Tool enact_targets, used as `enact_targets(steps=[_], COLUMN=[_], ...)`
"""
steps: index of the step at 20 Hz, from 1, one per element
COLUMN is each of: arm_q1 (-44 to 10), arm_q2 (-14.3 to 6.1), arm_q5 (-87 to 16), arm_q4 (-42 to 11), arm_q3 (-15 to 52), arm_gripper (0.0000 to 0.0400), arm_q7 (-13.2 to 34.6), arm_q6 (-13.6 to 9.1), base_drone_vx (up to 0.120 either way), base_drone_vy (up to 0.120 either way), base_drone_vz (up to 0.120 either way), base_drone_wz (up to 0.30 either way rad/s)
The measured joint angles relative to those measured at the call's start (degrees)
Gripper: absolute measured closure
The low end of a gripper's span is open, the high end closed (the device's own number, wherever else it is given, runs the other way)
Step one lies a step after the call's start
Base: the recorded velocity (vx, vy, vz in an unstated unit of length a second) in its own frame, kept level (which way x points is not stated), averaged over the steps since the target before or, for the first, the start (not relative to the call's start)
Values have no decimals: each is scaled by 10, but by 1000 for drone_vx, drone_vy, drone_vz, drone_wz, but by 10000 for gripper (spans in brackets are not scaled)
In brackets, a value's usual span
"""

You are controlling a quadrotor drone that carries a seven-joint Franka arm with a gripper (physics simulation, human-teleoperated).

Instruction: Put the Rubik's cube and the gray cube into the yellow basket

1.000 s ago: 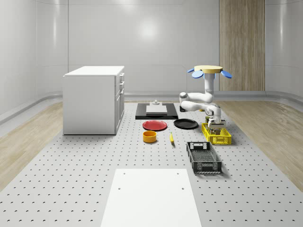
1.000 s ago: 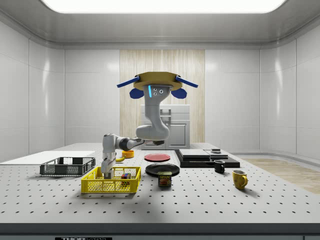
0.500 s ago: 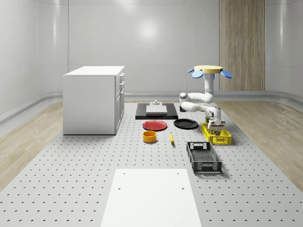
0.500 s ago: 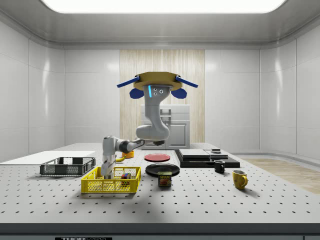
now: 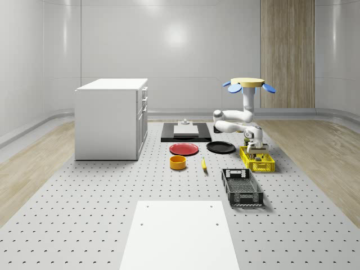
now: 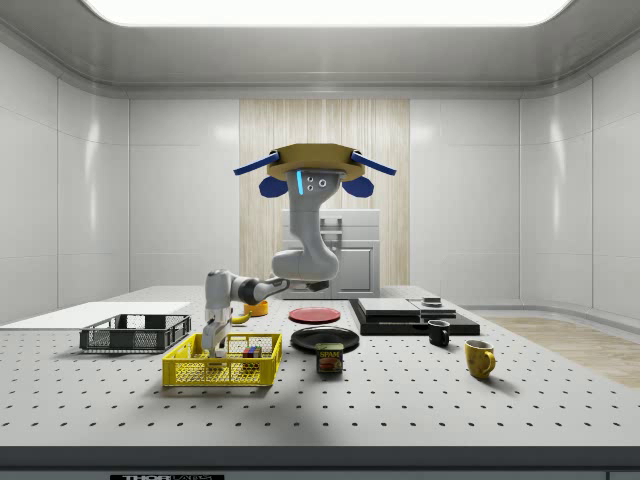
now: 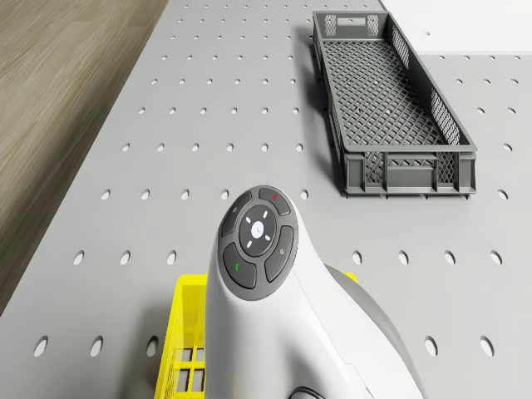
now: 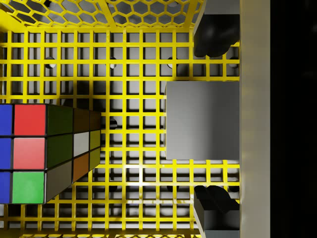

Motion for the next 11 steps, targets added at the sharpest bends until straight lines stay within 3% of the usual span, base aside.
enact_targets(steps=[11], arm_q1=[4], arm_q2=[-2], arm_q5=[39], arm_q4=[-10], arm_q3=[40], arm_gripper=[1], arm_q7=[2], arm_q6=[-13], base_drone_vx=[0], base_drone_vy=[0], base_drone_vz=[0], base_drone_wz=[0])
